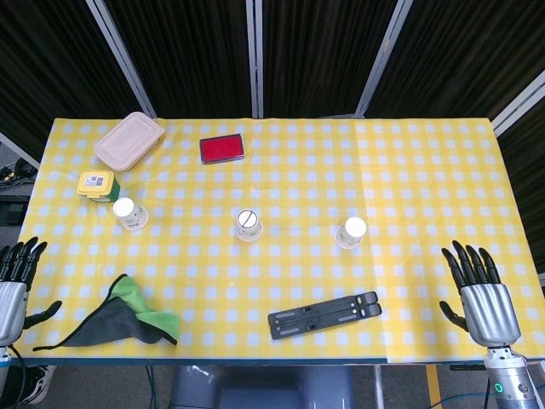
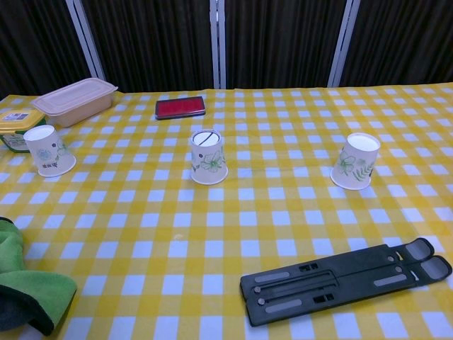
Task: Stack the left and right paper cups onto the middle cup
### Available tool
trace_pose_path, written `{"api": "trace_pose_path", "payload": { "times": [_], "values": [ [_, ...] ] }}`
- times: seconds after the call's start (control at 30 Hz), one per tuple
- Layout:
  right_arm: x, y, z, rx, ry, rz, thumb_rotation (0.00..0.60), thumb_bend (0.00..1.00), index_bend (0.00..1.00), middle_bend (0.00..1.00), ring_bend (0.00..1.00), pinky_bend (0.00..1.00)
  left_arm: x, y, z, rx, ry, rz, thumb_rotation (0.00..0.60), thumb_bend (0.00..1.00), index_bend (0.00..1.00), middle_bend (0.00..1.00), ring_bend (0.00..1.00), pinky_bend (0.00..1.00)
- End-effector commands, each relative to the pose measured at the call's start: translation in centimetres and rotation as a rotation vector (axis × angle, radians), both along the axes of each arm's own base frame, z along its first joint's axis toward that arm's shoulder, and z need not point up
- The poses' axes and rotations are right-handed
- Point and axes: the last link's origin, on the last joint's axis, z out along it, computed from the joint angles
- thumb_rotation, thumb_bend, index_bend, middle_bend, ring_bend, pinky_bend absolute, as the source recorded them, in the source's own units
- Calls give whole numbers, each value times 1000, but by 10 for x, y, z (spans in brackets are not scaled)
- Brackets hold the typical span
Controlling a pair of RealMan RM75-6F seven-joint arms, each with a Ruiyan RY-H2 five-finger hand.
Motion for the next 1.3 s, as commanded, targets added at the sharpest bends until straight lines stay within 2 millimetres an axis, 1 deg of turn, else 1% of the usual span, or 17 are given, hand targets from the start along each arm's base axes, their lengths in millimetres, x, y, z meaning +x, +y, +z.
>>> {"api": "trace_pose_path", "payload": {
  "times": [0.03,0.23,0.37,0.53,0.67,0.8,0.9,1.0,1.13,1.3],
  "values": [
    [0,0,0,2,0,-2,600,112,0,0,0,0,0,0,0,-2,1,-1,600,27,0,0,0,0],
    [0,0,1,-2,-5,1,600,113,0,0,0,0,1,0,-1,-7,0,-4,600,27,0,0,0,0],
    [0,-1,2,-3,-9,0,600,113,0,0,0,0,2,5,-2,-10,0,-10,600,28,0,0,0,0],
    [-2,-4,3,-7,-14,-14,600,113,0,0,0,0,4,19,-2,-10,-2,-15,600,88,0,0,0,0],
    [-6,-8,5,-13,-22,-31,600,113,0,0,0,0,8,44,4,-13,19,-16,600,139,1,0,0,0],
    [-8,-11,9,-22,-31,-36,600,112,0,0,0,0,18,84,16,-18,59,-13,600,217,68,0,0,0],
    [-8,-12,12,-29,-41,-33,600,113,0,0,0,0,23,112,19,-63,71,20,600,231,106,0,0,0],
    [-9,-12,14,-35,-47,-33,600,113,0,0,0,0,26,136,19,-118,65,54,600,231,112,0,0,0],
    [-11,-14,15,-41,-49,-34,600,112,0,0,0,0,24,168,15,-186,102,105,600,233,97,0,0,0],
    [-13,-15,14,-37,-44,-44,600,113,0,0,0,0,19,193,5,-259,136,163,600,234,97,0,0,0]
  ]
}}
